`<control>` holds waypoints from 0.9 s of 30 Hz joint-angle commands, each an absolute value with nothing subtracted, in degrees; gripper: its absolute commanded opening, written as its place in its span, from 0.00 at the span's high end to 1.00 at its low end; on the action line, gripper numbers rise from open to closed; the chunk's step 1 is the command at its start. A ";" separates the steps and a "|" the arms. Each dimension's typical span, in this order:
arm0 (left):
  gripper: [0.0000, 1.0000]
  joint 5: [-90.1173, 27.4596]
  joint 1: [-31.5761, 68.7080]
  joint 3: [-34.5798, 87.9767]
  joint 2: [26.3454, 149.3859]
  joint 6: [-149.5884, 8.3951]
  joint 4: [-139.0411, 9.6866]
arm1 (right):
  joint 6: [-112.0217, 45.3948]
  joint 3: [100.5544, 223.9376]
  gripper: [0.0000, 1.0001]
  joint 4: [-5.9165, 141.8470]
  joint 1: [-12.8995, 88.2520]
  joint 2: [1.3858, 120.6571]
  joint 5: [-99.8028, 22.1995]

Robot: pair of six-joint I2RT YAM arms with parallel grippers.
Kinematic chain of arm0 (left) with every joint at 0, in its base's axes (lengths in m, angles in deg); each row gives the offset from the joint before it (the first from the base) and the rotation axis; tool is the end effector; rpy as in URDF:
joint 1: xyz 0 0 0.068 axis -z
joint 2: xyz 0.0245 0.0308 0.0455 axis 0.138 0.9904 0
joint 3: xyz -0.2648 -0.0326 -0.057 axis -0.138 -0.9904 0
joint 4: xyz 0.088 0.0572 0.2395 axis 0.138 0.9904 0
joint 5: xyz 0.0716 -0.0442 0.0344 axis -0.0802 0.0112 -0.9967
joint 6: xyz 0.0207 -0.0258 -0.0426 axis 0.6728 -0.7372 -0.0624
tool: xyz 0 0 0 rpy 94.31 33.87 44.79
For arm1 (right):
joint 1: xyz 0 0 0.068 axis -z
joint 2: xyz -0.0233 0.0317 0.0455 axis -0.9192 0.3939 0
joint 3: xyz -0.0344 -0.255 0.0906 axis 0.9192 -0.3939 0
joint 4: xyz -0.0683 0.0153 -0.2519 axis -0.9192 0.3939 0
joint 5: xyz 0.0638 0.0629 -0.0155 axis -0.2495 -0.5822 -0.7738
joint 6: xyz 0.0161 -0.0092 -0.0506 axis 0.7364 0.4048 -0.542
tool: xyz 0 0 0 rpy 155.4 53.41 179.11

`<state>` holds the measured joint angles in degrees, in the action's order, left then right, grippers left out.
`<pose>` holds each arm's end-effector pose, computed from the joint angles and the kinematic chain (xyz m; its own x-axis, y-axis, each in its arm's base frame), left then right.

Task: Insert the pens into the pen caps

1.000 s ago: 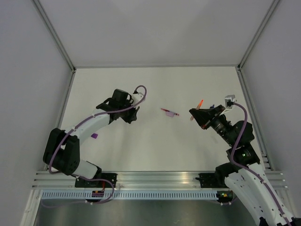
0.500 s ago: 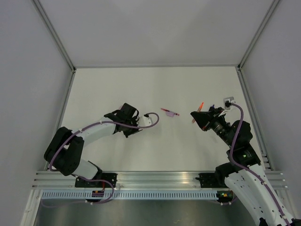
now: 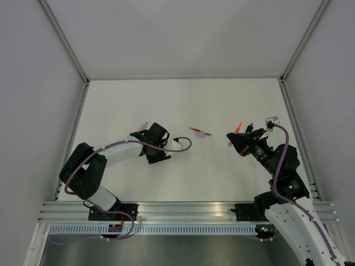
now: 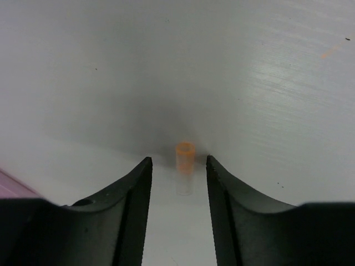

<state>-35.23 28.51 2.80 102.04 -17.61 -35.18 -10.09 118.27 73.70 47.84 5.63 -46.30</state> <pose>0.2248 -0.1694 0.1588 -0.1557 0.9348 -0.3192 0.9566 0.2232 0.1871 0.1179 0.0503 0.3125 -0.2858 0.4127 -0.8649 -0.4824 0.7178 0.5020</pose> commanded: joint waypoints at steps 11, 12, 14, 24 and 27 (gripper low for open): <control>0.00 -37.83 28.80 6.03 94.03 -28.68 -36.82 | -10.25 120.27 1.00 73.61 47.99 4.99 -45.93; 0.00 -37.05 28.80 6.82 93.50 -28.78 -36.21 | -10.25 120.27 1.00 73.61 47.99 5.16 -46.01; 0.00 -35.37 28.72 7.26 90.79 -31.04 -36.46 | -10.25 120.27 1.00 73.26 47.91 5.69 -45.84; 0.00 -45.93 28.02 25.67 85.67 -58.21 -35.97 | -9.37 119.13 1.00 72.12 47.99 5.69 -46.19; 0.00 -40.73 26.61 27.56 88.04 -64.88 -34.79 | -9.19 118.96 1.00 71.50 47.99 6.31 -46.19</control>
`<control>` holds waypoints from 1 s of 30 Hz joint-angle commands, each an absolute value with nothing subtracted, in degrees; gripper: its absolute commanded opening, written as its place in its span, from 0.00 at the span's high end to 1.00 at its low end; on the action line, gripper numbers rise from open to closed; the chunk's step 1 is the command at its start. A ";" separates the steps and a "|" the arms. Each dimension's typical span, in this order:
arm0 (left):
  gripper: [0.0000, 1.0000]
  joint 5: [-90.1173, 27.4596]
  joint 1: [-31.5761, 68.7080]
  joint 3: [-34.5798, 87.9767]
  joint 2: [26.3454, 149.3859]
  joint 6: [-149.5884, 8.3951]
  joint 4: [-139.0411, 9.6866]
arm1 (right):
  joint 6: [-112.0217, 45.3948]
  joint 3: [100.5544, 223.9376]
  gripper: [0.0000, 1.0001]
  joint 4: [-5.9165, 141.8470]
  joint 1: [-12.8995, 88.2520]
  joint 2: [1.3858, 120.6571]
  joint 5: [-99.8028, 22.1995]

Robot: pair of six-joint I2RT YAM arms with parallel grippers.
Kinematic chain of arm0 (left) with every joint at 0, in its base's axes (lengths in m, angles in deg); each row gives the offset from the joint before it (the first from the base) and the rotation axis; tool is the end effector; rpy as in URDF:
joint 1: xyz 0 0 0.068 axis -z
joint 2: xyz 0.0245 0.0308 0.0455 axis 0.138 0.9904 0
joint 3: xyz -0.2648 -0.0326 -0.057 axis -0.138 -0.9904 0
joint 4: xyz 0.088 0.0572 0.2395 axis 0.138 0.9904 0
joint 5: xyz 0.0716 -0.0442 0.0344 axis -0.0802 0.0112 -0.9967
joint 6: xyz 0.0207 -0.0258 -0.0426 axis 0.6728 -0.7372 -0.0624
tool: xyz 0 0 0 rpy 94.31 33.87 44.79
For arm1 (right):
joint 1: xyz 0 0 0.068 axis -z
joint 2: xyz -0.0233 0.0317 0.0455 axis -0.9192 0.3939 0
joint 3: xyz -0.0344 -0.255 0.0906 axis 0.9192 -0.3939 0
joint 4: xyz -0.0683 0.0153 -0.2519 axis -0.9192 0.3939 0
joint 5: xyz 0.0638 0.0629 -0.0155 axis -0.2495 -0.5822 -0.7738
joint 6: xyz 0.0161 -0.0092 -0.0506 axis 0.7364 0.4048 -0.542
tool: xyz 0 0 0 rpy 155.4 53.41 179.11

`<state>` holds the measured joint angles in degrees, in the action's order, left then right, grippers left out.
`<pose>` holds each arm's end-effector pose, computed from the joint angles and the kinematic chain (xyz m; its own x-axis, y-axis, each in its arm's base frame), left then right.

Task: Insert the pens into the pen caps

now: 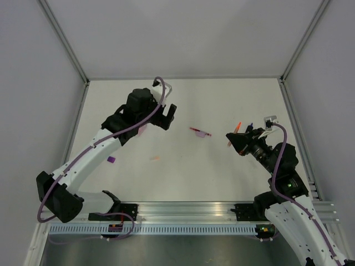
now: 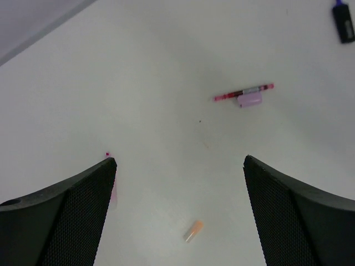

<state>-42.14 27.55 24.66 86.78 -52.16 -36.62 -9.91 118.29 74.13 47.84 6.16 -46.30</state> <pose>0.2388 -0.1683 0.3546 -0.3405 0.3892 -0.8559 0.5935 0.7950 0.1255 0.1196 0.0509 0.3108 -0.3007 0.4104 -0.8609 -0.4737 0.7192 0.5083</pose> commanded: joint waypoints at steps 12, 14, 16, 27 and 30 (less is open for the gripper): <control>0.00 -58.56 26.34 21.95 82.60 -120.93 -33.85 | -8.49 117.55 1.00 70.18 47.99 6.48 -46.01; 0.00 -61.11 26.34 19.85 81.63 -133.73 -30.68 | -8.31 117.29 1.00 69.74 47.99 6.66 -46.01; 0.00 -62.26 26.34 20.01 81.89 -142.47 -22.18 | -8.31 117.55 1.00 69.92 47.99 7.01 -46.19; 0.26 -53.84 26.34 22.91 92.17 -178.01 5.45 | -8.57 116.50 1.00 69.83 47.99 6.04 -45.75; 0.40 -49.80 26.34 20.99 93.23 -181.09 4.76 | -8.58 116.58 1.00 69.92 47.91 6.57 -46.01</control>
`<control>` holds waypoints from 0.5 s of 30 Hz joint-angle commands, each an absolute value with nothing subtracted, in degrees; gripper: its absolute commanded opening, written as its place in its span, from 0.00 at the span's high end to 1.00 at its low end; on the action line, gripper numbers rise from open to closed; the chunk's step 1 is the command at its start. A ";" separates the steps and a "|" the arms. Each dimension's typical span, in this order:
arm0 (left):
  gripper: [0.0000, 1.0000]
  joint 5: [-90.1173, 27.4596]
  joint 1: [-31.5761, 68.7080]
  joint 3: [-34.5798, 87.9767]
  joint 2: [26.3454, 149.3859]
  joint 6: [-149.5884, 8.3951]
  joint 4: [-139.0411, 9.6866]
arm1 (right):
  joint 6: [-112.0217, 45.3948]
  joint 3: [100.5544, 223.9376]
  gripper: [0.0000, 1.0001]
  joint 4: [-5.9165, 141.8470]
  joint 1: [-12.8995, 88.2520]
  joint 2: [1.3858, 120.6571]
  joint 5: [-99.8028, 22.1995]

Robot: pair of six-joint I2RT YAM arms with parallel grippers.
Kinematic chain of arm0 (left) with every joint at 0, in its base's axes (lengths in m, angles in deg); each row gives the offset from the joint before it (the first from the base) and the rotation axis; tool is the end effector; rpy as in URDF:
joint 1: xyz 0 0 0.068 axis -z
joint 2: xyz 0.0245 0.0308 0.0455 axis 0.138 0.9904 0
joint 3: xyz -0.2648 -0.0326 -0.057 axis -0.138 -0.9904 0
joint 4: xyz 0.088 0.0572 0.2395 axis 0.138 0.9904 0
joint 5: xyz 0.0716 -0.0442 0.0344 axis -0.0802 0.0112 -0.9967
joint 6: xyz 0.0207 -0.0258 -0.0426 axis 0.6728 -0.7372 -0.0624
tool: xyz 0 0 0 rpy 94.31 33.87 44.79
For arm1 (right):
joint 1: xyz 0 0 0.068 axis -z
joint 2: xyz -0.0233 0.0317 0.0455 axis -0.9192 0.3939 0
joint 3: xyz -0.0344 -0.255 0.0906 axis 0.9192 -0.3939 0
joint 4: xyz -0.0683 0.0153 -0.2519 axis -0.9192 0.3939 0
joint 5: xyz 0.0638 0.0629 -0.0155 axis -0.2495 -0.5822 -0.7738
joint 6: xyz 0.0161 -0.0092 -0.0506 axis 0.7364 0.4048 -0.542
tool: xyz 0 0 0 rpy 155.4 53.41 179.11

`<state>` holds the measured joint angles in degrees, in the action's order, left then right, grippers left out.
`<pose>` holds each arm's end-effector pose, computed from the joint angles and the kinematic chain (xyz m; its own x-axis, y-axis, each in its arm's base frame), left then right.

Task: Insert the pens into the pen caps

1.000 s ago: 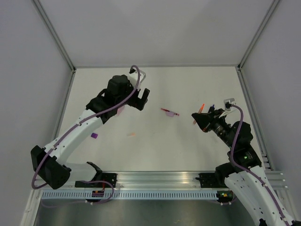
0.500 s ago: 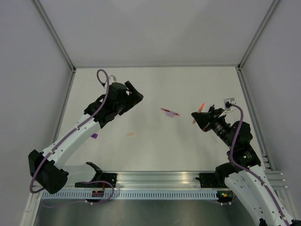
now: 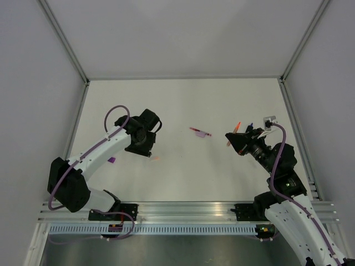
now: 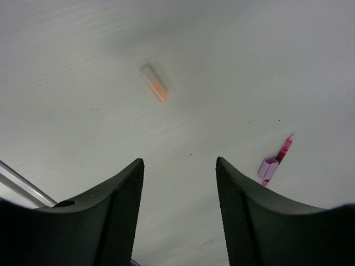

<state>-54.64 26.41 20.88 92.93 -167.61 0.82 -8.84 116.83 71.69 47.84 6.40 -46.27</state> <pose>0.2132 -0.1346 0.2665 -0.2154 -0.9614 -0.1714 -0.9230 0.2578 -0.2858 0.1223 0.0518 0.3061 -0.2988 0.4275 -0.8532 -0.4740 0.7095 0.5215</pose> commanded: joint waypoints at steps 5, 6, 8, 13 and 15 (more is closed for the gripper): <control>0.42 -47.85 26.26 19.48 95.77 -183.11 2.02 | -9.10 116.49 1.00 71.06 47.99 5.34 -45.58; 0.42 -47.76 26.34 19.39 96.74 -183.64 2.29 | -9.28 116.58 1.00 71.41 47.99 5.08 -45.05; 0.42 -48.02 26.26 18.52 97.36 -184.52 1.15 | -9.45 116.76 1.00 72.03 47.99 4.38 -44.78; 0.40 -48.03 25.64 17.11 99.20 -185.93 -1.04 | -9.80 116.58 1.00 72.55 47.99 3.85 -44.26; 0.40 -47.59 25.29 15.79 99.56 -186.28 -2.54 | -9.72 116.32 1.00 72.47 47.99 3.93 -44.17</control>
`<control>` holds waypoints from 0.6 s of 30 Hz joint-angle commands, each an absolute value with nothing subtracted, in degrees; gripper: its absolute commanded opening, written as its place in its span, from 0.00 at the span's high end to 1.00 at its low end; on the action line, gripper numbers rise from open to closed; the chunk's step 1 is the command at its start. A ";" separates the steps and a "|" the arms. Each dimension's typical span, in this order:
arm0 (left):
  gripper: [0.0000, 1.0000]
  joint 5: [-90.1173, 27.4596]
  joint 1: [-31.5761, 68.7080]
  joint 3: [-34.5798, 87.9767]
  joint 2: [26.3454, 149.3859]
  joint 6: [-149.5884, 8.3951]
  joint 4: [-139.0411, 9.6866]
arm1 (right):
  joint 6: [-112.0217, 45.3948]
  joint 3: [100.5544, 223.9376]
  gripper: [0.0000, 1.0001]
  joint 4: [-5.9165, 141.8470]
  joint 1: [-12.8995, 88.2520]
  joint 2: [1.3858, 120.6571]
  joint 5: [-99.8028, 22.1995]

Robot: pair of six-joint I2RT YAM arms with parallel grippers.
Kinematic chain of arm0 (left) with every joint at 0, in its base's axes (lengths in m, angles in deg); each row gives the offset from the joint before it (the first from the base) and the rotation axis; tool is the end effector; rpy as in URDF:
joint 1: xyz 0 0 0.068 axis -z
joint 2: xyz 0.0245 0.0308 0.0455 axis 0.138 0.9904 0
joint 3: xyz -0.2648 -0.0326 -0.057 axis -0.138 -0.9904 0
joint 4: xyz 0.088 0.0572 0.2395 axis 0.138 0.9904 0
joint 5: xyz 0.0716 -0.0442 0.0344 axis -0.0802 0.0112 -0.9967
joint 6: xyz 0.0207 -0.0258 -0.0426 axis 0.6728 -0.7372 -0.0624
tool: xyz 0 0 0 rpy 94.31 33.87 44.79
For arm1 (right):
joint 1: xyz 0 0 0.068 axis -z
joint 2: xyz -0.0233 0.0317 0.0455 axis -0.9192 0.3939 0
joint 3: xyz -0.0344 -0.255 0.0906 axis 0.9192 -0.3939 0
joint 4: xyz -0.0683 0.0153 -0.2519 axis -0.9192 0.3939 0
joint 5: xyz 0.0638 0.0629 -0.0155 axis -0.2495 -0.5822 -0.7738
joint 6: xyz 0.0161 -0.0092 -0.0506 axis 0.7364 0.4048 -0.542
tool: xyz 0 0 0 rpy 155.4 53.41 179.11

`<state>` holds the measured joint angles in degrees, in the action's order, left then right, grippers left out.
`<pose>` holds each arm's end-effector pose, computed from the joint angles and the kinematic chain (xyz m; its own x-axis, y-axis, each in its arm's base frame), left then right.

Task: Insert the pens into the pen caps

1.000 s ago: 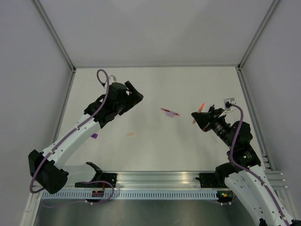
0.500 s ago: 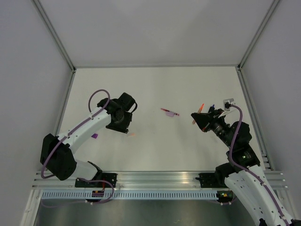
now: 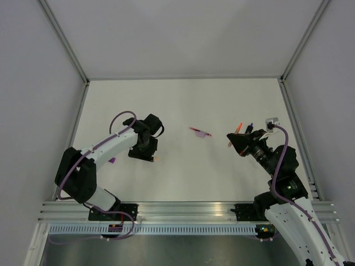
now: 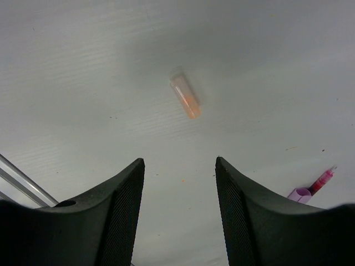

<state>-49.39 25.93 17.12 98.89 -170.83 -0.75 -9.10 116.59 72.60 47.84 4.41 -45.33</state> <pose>0.2194 -0.1400 0.2241 -0.1922 -0.9728 -0.1295 -0.9688 0.2092 -0.1333 0.1166 0.0493 0.3067 -0.2778 0.4330 -0.8575 -0.4708 0.7167 0.5144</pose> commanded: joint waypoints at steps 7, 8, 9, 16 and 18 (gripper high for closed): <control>0.40 -48.11 24.06 15.17 102.19 -186.02 -6.41 | -9.63 116.49 1.00 72.20 47.99 4.02 -44.69; 0.40 -48.29 23.88 15.35 102.98 -185.84 -6.76 | -9.72 116.41 1.00 72.20 47.99 3.94 -44.61; 0.40 -48.38 23.80 15.26 103.25 -185.76 -6.76 | -9.72 116.49 1.00 72.12 47.99 3.85 -44.61; 0.41 -46.98 23.00 12.98 106.67 -184.71 -11.15 | -9.37 116.23 1.00 71.94 47.99 3.50 -44.70; 0.42 -45.75 22.22 12.98 108.60 -184.26 -11.07 | -9.45 116.32 1.00 72.03 47.99 3.58 -44.78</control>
<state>-47.95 23.16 13.47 106.46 -171.29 -9.47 -9.08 116.37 72.58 47.84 4.10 -45.23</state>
